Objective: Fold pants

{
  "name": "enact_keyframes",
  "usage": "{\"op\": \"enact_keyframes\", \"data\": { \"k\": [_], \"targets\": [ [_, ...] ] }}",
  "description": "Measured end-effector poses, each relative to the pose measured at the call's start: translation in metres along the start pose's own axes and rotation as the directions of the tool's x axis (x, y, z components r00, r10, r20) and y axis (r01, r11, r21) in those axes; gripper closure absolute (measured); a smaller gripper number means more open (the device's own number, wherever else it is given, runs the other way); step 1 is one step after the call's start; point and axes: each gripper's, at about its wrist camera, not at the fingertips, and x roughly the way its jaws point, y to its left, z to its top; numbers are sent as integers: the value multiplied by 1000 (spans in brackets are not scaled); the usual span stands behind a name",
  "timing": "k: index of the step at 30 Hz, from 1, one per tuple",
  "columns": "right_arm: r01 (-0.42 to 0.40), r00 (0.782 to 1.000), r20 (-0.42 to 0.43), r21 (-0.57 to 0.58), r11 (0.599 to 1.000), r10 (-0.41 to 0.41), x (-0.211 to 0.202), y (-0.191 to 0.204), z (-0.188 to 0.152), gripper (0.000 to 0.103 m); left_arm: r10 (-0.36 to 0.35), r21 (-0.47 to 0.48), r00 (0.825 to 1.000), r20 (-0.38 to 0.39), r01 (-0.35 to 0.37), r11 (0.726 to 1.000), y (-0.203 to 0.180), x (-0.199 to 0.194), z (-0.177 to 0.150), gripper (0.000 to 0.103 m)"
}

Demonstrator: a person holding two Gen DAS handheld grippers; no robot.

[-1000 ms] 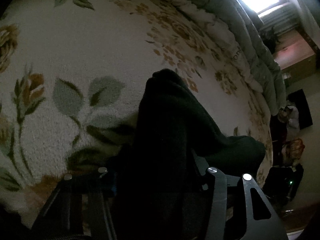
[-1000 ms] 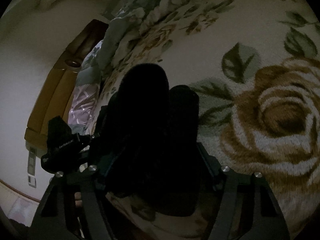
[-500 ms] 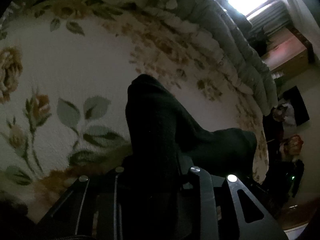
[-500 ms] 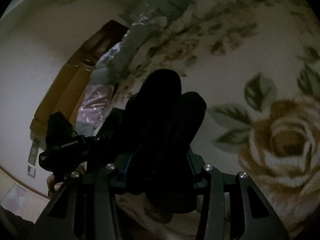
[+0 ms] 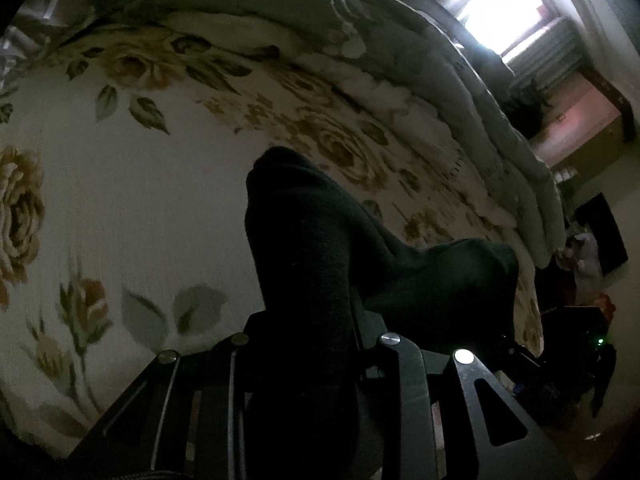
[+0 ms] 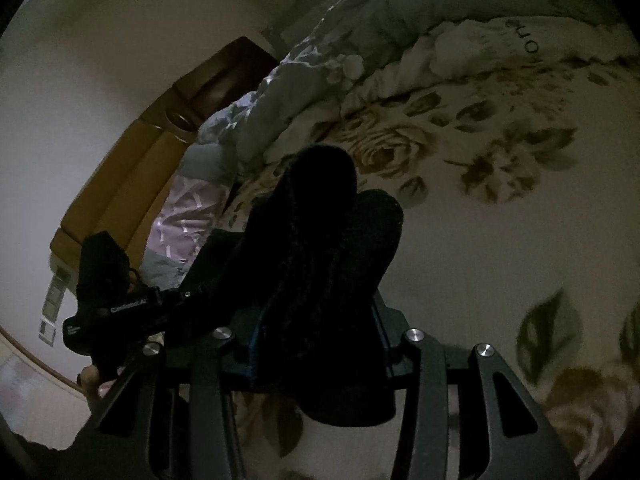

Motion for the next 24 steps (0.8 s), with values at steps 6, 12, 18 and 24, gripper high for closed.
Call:
{"op": "enact_keyframes", "data": {
  "k": [6, 12, 18, 24],
  "targets": [
    [12, 999, -45, 1, 1000, -12, 29, -10, 13, 58, 41, -9, 999, -14, -41, 999, 12, 21, 12, 76],
    [48, 994, -101, 28, 998, -45, 50, -23, 8, 57, 89, 11, 995, -44, -88, 996, 22, 42, 8, 75],
    [49, 992, -121, 51, 998, -43, 54, -35, 6, 52, 112, 23, 992, -53, -111, 994, 27, 50, 2, 66],
    [73, 989, -135, 79, 994, -62, 55, -47, 3, 35, 139, 37, 989, -54, -137, 990, 29, 52, -1, 44]
  ]
}}
